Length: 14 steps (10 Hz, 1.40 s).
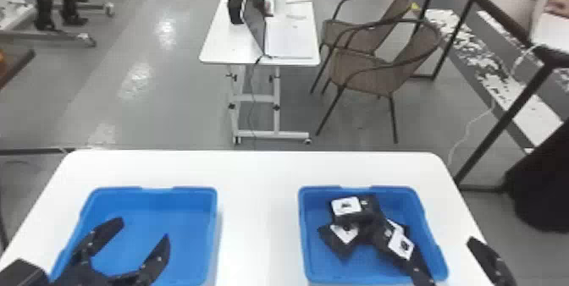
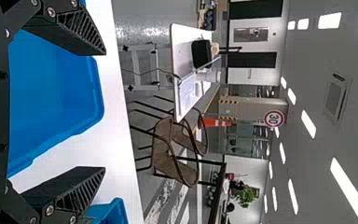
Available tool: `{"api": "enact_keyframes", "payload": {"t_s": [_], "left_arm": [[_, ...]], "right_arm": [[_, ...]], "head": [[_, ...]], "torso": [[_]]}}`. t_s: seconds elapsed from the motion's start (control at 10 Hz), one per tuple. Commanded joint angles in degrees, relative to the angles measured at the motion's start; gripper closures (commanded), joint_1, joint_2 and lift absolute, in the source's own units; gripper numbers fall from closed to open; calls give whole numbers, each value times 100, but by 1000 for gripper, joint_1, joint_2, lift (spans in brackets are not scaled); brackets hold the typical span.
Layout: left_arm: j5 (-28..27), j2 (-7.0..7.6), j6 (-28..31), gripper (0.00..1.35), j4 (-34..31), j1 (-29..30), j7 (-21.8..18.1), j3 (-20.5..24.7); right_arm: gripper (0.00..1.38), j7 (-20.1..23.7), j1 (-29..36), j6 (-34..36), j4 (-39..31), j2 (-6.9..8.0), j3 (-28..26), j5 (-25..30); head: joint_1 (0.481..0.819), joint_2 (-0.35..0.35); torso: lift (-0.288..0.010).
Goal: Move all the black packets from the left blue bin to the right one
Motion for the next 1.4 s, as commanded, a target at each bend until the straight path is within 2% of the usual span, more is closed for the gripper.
{"api": "enact_keyframes", "payload": {"t_s": [0.0, 1.3], "left_arm": [[-6, -15, 16, 150, 0, 0, 0, 2], [56, -15, 130, 150, 0, 35, -9, 2]], "right_arm": [[159, 7, 0, 15, 0, 5, -6, -10], [159, 7, 9, 68, 18, 5, 29, -54]], "head": [[695, -63], [695, -61]], "torso": [[0], [0]]}}
